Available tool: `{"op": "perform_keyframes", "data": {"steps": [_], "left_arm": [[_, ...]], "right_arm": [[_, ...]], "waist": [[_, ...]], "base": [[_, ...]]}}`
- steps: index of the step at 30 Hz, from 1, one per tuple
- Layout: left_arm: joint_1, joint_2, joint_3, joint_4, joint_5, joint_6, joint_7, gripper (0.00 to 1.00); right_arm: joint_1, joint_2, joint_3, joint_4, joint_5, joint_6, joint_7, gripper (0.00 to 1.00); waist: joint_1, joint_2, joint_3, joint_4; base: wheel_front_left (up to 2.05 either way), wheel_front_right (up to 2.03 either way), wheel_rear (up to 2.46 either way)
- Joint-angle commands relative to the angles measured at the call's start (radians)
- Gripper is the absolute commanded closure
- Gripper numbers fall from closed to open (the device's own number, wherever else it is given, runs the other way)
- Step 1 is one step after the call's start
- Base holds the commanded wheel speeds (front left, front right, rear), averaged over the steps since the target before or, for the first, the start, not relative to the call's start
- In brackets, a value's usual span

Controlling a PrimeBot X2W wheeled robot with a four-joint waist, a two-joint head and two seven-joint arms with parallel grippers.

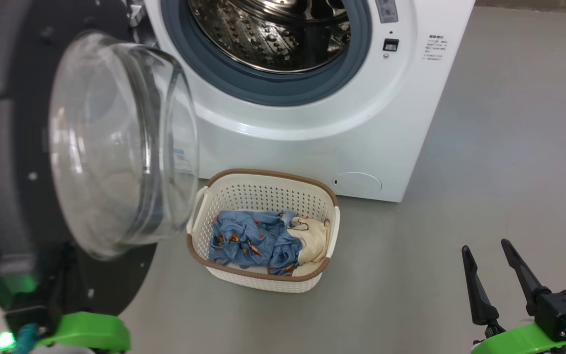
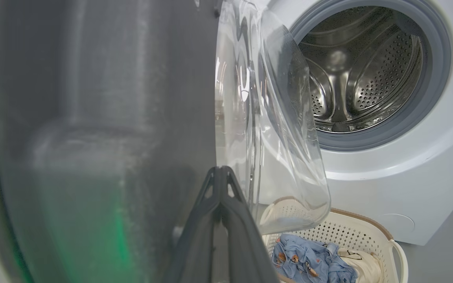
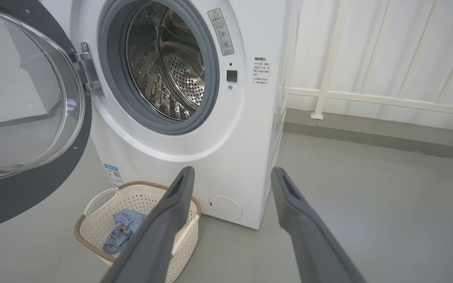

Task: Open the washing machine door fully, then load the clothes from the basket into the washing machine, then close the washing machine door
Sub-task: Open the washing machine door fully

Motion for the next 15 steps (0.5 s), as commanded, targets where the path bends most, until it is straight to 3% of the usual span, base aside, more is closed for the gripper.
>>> {"op": "perform_keyframes", "data": {"steps": [1, 15], "left_arm": [[-0.025, 0.047, 0.074, -0.007, -0.011, 0.023, -0.019, 1.00], [-0.062, 0.124, 0.259, 0.122, -0.079, 0.001, -0.095, 1.00]], "right_arm": [[-0.024, -0.010, 0.024, -0.032, -0.003, 0.002, -0.012, 0.00], [-0.046, -0.032, 0.008, -0.055, -0.001, 0.002, -0.012, 0.00]], "waist": [[0.0000, 0.0000, 0.006, -0.009], [0.0000, 0.0000, 0.071, -0.029]], "base": [[0.00, 0.00, 0.00], [0.00, 0.00, 0.00]]}}
